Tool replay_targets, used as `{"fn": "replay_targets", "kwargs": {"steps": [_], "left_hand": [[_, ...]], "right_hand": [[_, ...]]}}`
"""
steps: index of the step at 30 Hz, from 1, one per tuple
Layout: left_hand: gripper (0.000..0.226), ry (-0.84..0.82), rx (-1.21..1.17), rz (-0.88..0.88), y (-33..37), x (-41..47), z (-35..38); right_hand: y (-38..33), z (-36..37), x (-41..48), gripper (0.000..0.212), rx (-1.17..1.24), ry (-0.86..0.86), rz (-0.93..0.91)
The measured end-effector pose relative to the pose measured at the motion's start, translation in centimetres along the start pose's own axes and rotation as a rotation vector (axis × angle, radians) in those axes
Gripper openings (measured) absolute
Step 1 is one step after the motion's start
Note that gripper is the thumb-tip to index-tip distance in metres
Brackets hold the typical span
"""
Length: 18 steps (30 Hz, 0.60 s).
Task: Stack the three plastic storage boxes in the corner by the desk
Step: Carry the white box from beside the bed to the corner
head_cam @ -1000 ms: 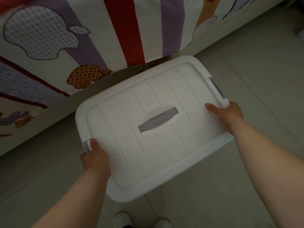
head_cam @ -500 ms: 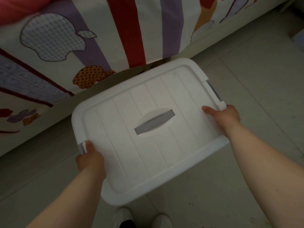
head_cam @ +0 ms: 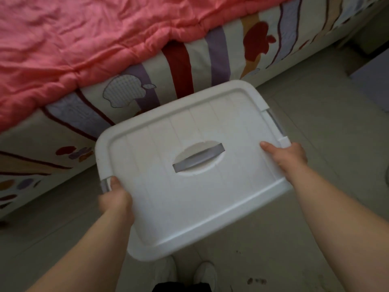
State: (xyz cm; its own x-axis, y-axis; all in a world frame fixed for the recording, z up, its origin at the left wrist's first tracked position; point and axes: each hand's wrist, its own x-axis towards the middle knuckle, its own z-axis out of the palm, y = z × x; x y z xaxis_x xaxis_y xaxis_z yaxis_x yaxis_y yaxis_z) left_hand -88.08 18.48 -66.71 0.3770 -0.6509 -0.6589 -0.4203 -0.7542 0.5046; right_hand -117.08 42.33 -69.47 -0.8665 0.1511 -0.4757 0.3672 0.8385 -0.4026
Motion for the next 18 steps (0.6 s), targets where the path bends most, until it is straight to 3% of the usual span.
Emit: {"fn": "replay_targets", "kwargs": {"steps": [18], "left_hand": [[0.076,0.039,-0.07,0.031,9.4,-11.2,-14.4]], "right_hand": [[-9.1,-12.9,-13.0,0.12,0.077,-0.058,-0.07]]}}
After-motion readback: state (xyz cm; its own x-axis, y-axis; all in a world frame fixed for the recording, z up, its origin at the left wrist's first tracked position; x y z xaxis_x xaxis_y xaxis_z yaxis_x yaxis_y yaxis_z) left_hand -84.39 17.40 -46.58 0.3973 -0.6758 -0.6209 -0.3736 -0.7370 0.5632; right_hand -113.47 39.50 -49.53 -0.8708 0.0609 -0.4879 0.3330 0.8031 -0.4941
